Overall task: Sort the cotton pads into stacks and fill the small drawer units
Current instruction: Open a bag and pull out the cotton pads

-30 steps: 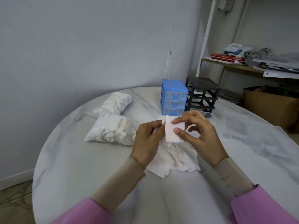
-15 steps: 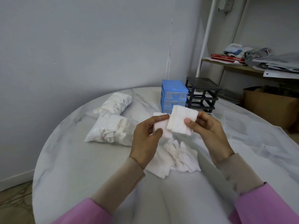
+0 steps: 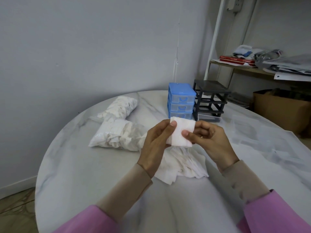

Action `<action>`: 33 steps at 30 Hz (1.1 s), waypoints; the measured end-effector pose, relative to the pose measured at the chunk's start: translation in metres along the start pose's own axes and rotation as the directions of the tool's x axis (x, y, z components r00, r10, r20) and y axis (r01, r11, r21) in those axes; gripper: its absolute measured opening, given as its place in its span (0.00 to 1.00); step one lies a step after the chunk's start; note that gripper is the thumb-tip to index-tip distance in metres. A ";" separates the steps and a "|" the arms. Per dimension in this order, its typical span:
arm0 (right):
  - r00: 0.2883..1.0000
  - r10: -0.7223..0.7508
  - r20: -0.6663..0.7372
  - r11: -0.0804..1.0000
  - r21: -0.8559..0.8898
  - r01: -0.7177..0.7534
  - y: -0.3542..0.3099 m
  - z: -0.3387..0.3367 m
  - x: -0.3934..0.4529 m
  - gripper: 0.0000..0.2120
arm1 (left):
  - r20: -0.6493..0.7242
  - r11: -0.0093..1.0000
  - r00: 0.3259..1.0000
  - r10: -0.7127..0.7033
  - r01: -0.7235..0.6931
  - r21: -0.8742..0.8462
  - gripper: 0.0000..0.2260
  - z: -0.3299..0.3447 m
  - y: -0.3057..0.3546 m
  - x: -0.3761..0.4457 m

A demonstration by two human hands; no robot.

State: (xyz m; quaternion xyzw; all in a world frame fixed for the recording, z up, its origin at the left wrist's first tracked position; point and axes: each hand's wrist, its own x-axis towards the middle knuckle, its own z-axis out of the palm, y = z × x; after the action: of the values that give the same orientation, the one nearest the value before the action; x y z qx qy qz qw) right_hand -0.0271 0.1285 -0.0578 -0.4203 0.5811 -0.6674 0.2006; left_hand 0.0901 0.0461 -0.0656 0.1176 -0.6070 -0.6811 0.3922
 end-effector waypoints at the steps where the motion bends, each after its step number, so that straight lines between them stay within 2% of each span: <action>1: 1.000 -0.007 -0.016 1.000 -0.014 0.007 0.000 0.001 0.000 0.18 | 0.014 1.000 1.000 0.013 -0.013 0.006 0.09 0.001 0.000 -0.001; 4: 0.998 -0.039 -0.053 0.996 -0.080 0.034 0.002 0.003 -0.001 0.18 | 0.017 0.998 0.999 0.048 -0.049 0.044 0.12 0.001 -0.003 -0.001; 9: 0.995 -0.042 -0.086 0.985 -0.172 0.026 0.006 0.005 -0.001 0.19 | -0.030 0.999 0.999 0.028 -0.027 0.037 0.20 0.001 -0.008 -0.002; 15: 0.997 0.015 -0.070 0.999 -0.040 -0.018 0.006 0.003 0.001 0.18 | -0.022 0.975 0.988 0.152 -0.146 0.169 0.07 0.003 -0.006 0.001; 18: 0.998 0.023 -0.052 1.000 -0.016 -0.024 0.003 -0.003 0.002 0.12 | -0.053 0.949 0.983 0.177 -0.156 0.273 0.05 0.001 -0.008 0.004; 24: 0.995 -0.078 -0.061 0.992 -0.107 0.071 0.002 -0.031 0.013 0.13 | -0.012 0.882 0.981 0.191 -0.166 0.442 0.15 0.017 -0.008 0.020; 29: 0.974 -0.193 -0.120 0.948 -0.278 0.153 0.006 -0.059 0.025 0.11 | 0.072 0.784 0.989 0.131 -0.148 0.603 0.07 0.040 -0.009 0.047; 33: 0.973 -0.173 -0.150 0.918 -0.384 0.104 0.012 -0.078 0.039 0.07 | 0.092 0.703 0.995 0.029 -0.086 0.706 0.09 0.052 -0.015 0.066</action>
State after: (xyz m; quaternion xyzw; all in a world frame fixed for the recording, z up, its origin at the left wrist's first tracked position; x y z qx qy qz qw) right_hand -0.1136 0.1430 -0.0545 -0.4285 0.6818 -0.5927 0.0154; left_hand 0.0076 0.0389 -0.0470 0.2150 -0.8395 -0.3868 0.3154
